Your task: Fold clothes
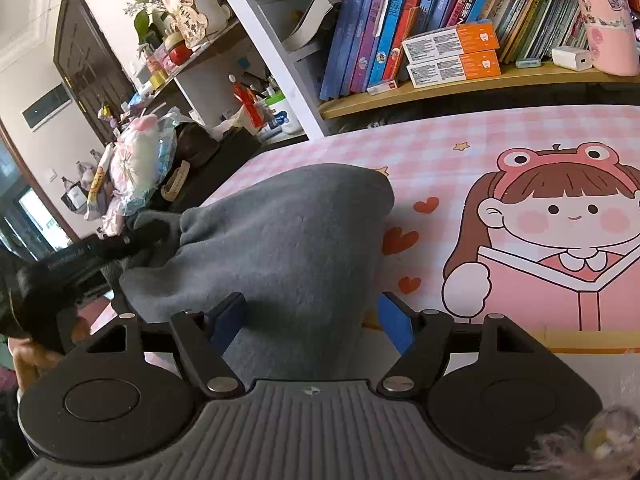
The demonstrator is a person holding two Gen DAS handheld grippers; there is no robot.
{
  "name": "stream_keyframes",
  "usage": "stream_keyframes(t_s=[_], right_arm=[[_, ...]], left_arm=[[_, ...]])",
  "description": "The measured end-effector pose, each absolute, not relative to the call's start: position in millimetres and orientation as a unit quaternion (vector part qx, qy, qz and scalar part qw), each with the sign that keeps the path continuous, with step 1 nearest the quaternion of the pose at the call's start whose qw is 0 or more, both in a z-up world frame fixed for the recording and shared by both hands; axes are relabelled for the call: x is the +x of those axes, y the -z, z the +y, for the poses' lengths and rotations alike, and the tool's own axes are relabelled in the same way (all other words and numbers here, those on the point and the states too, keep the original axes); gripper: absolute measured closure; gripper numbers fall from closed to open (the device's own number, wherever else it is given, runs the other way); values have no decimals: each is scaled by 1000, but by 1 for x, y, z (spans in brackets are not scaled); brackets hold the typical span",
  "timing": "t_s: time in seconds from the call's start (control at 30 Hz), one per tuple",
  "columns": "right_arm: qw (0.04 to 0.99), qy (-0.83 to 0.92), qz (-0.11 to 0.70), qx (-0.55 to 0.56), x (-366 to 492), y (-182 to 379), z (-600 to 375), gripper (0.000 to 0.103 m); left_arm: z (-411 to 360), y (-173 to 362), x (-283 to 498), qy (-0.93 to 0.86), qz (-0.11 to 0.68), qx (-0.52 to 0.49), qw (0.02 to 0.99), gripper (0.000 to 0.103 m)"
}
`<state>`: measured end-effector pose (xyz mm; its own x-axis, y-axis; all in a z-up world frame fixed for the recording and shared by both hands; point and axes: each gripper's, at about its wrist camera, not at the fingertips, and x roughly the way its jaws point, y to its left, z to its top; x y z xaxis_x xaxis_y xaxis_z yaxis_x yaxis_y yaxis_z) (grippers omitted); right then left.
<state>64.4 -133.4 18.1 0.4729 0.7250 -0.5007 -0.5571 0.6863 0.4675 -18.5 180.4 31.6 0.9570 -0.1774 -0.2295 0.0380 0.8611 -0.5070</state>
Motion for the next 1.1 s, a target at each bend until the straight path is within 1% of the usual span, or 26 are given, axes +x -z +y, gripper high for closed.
stream_keyframes(t_s=[0.07,0.13,0.17,0.27,0.3,0.33,0.4,0.47,0.5,0.53,0.57,0.6,0.63,0.7,0.9,1.0,1.07,1.1], right_arm=[[850,-378,348,119,65,-17,-134,32],[848,-380,348,122,66,-16,-134,32],[847,-381,349,123,67,-15,-134,32],[844,-384,352,125,68,-12,-134,32],[842,-385,355,127,69,-10,-133,32],[840,-387,358,128,69,-8,-133,32],[835,-390,364,132,70,-6,-132,32],[836,-389,366,131,71,-5,-131,32],[835,-388,367,132,72,-4,-131,32],[834,-389,368,134,72,-3,-132,32],[834,-389,368,135,72,-3,-132,32],[833,-389,368,135,72,-3,-132,32],[833,-390,368,136,72,-3,-132,32],[832,-390,369,138,72,-2,-132,32],[826,-392,377,150,74,-1,-133,32],[816,-395,387,169,79,2,-134,31],[805,-395,399,193,84,6,-135,31],[797,-396,406,208,88,9,-135,31]], left_arm=[[173,-44,-36,100,72,-236,964,83],[169,-53,-49,106,41,-218,969,83],[172,-52,-50,91,48,-221,970,82],[190,-28,-32,-4,140,-251,958,82],[196,-15,-23,-30,188,-265,945,81],[200,-6,-20,-36,207,-277,938,78],[202,-4,-28,-24,192,-290,937,71],[204,-2,-35,-12,177,-302,936,46],[205,-2,-38,-5,169,-309,936,23],[207,-4,-40,4,160,-318,935,18],[207,-7,-41,14,149,-325,934,18],[208,-10,-42,22,140,-330,933,15],[208,-12,-43,27,136,-330,934,9],[207,-14,-40,36,144,-325,934,7],[194,2,-14,25,229,-317,920,7],[193,8,-8,32,241,-333,911,7],[190,9,-5,37,244,-333,910,8],[188,10,-4,43,247,-332,909,13]])
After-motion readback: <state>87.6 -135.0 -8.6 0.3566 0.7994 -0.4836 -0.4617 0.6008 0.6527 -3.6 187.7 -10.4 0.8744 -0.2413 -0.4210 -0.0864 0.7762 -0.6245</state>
